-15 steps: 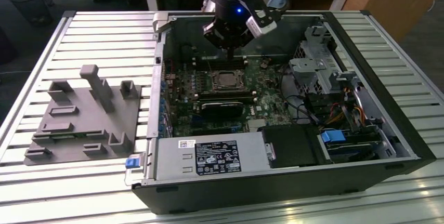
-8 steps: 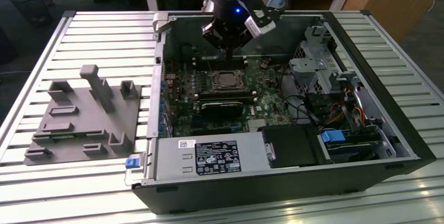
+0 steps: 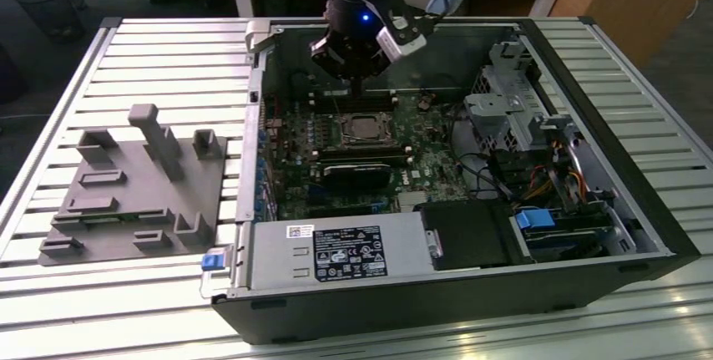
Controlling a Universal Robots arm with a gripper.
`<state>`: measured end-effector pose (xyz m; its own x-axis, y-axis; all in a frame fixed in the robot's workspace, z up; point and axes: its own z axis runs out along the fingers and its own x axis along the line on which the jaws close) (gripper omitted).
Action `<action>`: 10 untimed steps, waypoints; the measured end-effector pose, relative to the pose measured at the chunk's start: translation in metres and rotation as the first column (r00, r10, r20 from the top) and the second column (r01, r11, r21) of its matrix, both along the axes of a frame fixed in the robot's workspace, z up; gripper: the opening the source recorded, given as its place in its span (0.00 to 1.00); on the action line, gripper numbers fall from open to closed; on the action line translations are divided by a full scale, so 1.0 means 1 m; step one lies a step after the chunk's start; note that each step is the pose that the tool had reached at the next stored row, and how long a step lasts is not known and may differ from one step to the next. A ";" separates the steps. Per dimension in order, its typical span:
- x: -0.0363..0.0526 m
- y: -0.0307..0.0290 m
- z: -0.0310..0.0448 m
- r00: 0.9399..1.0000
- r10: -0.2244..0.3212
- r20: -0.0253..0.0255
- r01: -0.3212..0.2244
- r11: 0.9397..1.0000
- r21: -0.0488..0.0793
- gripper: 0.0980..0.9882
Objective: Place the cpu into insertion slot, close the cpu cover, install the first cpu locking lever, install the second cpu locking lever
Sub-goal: 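Install the first cpu locking lever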
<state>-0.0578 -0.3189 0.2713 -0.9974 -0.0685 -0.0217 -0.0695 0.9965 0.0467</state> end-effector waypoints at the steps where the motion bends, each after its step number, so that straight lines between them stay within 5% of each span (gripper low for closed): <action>1: -0.0025 0.0002 -0.0004 1.000 -0.002 0.000 0.002 1.000 0.000 0.01; 10: -0.0236 0.0008 -0.0074 1.000 -0.003 0.000 0.003 1.000 0.000 0.01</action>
